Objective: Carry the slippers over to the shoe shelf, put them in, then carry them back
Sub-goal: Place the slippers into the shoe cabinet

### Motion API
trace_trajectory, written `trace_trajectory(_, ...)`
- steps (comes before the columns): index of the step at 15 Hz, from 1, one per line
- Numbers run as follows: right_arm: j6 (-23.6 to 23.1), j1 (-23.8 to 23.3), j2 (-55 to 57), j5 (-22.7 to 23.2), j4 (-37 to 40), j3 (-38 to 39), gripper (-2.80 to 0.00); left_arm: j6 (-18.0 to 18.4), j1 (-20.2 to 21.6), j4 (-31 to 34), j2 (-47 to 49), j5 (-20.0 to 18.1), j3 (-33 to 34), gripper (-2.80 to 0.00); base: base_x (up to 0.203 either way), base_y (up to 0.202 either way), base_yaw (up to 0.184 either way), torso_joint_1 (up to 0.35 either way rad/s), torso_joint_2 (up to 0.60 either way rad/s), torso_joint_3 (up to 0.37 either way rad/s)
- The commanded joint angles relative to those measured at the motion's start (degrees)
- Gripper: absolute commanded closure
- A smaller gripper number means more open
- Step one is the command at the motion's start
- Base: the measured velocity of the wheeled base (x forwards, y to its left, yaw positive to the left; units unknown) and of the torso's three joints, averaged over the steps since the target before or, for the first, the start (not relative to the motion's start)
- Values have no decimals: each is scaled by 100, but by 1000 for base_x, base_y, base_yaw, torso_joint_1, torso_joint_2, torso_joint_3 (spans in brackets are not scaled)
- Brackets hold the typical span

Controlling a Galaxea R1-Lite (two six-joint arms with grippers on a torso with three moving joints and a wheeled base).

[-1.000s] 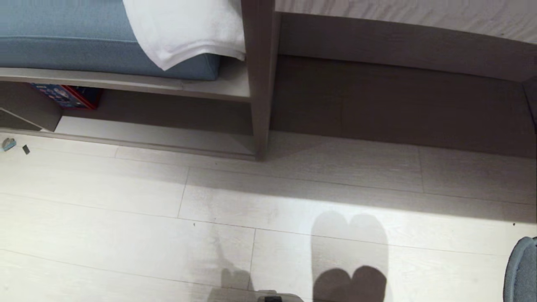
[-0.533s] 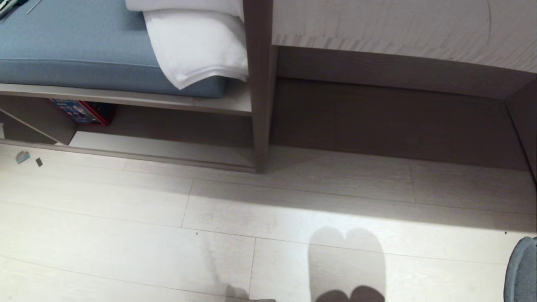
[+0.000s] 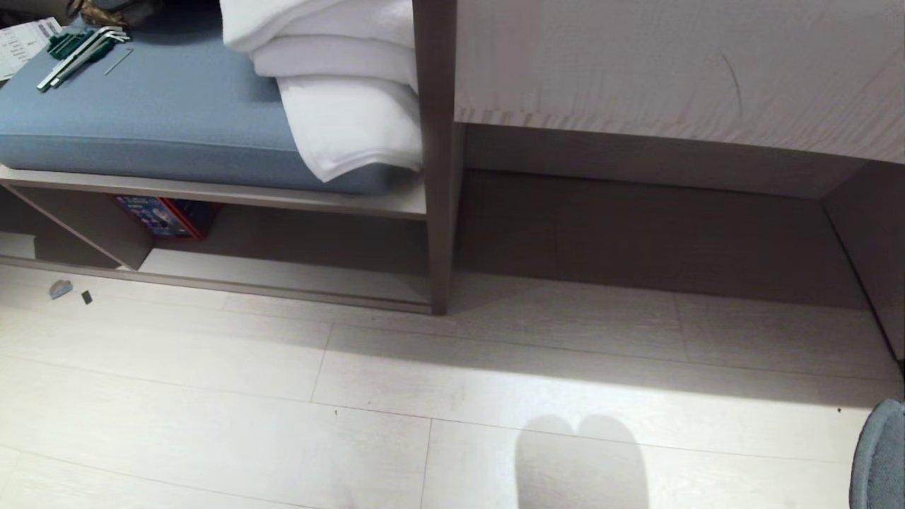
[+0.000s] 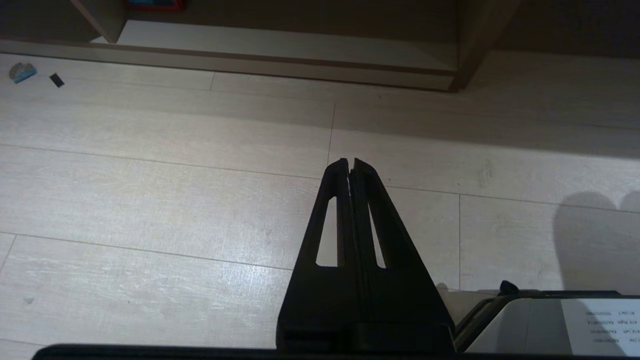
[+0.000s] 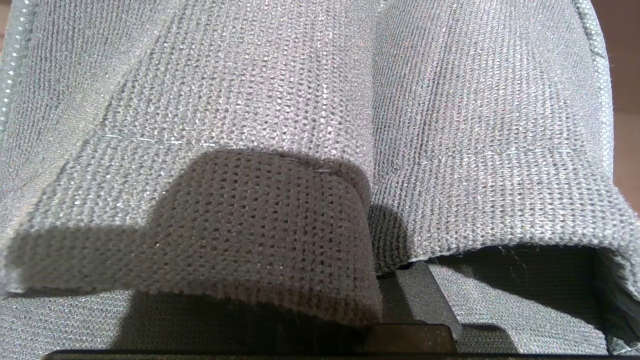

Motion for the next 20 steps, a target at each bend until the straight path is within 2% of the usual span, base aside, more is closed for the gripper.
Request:
trace_trajectory(1,-3,1,10,2,0,1,0,-4,0,-4,-1,0,0,0,0,0,0,-2,1,199)
trace_trajectory(20,6,1,10,2,0,1,0,-4,0,-4,-1,0,0,0,0,0,0,1,2,204)
